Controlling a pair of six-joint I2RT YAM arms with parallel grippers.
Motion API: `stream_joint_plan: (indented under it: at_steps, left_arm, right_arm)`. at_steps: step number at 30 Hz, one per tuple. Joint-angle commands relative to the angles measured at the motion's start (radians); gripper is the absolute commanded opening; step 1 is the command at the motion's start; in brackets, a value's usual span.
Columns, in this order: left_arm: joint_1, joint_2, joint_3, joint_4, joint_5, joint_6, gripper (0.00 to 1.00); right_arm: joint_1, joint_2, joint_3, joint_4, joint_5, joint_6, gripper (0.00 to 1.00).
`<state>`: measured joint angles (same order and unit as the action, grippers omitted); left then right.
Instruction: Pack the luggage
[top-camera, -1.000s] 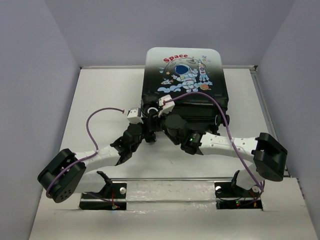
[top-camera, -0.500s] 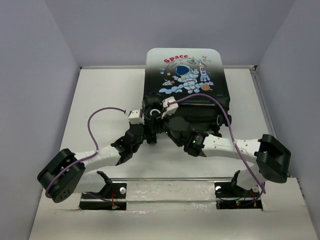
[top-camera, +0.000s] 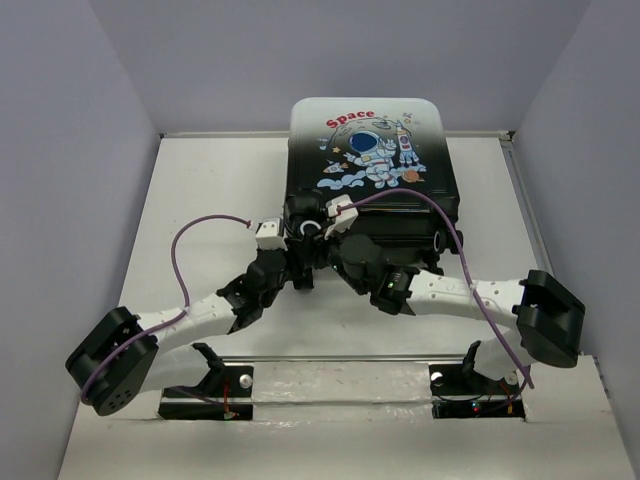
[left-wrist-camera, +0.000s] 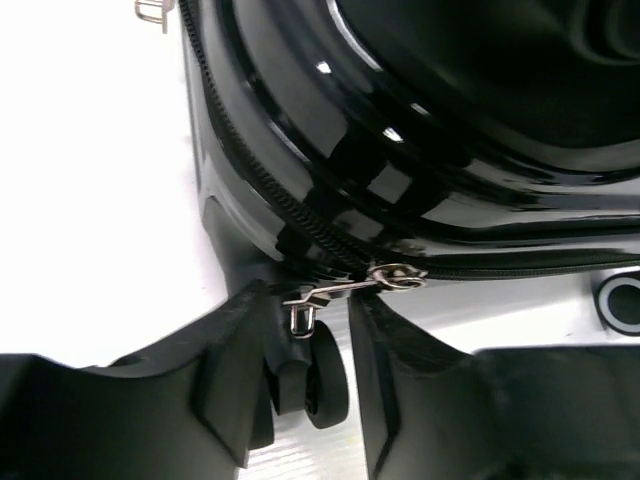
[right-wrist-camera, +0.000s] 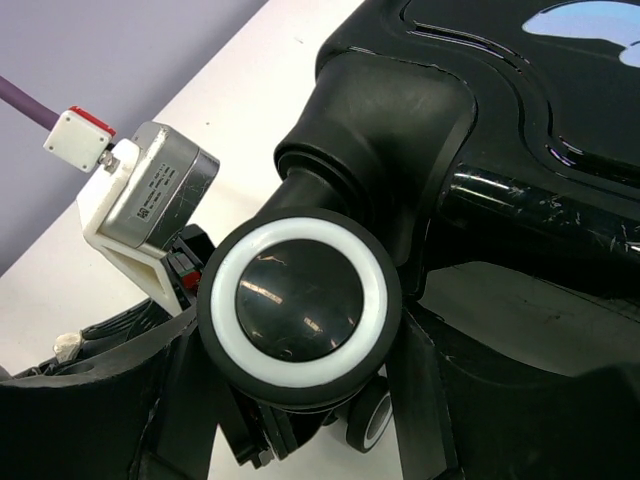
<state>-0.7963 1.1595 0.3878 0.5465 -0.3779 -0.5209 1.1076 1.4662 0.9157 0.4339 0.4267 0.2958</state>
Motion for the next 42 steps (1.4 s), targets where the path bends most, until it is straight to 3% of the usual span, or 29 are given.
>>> stream_joint_plan:
  at_steps: [1,4,6,8,12,24,26,30,37,42]
  left_arm:
    - [-0.004,-0.020,0.118,0.237,-0.065,0.027,0.51]
    - [-0.004,0.008,0.143,0.237,-0.067,0.024,0.50]
    - [-0.004,0.012,0.149,0.237,-0.069,0.022,0.44]
    - [-0.006,-0.006,0.149,0.236,-0.081,0.031,0.35]
    - [-0.006,-0.056,0.155,0.198,-0.124,0.055,0.06]
    - [0.037,-0.268,0.001,0.029,-0.233,0.096,0.06]
    - [0.122,-0.372,-0.041,-0.022,-0.178,0.065,0.06]
    - [0.256,-0.437,-0.050,-0.078,-0.116,0.029,0.06]
    - [0.273,-0.463,-0.072,-0.157,-0.084,-0.036,0.06]
    - [0.292,-0.633,-0.092,-0.264,-0.119,-0.048,0.06]
  right_arm:
    - [0.046,-0.049,0.017,0.137,-0.109,0.045,0.07]
    - [0.055,-0.049,0.020,0.137,-0.115,0.040,0.07]
    - [0.055,-0.047,0.018,0.132,-0.115,0.039,0.07]
    - [0.064,-0.046,0.011,0.132,-0.111,0.040,0.07]
    - [0.064,-0.049,-0.009,0.137,-0.106,0.054,0.07]
    - [0.064,-0.184,-0.141,0.097,0.023,0.036,0.07]
    - [0.064,-0.243,-0.204,0.065,0.056,0.029,0.07]
    - [0.064,-0.311,-0.256,0.023,0.084,0.026,0.07]
    - [0.054,-0.389,-0.285,-0.038,0.132,0.005,0.07]
    - [0.005,-0.383,-0.290,-0.052,0.124,0.000,0.07]
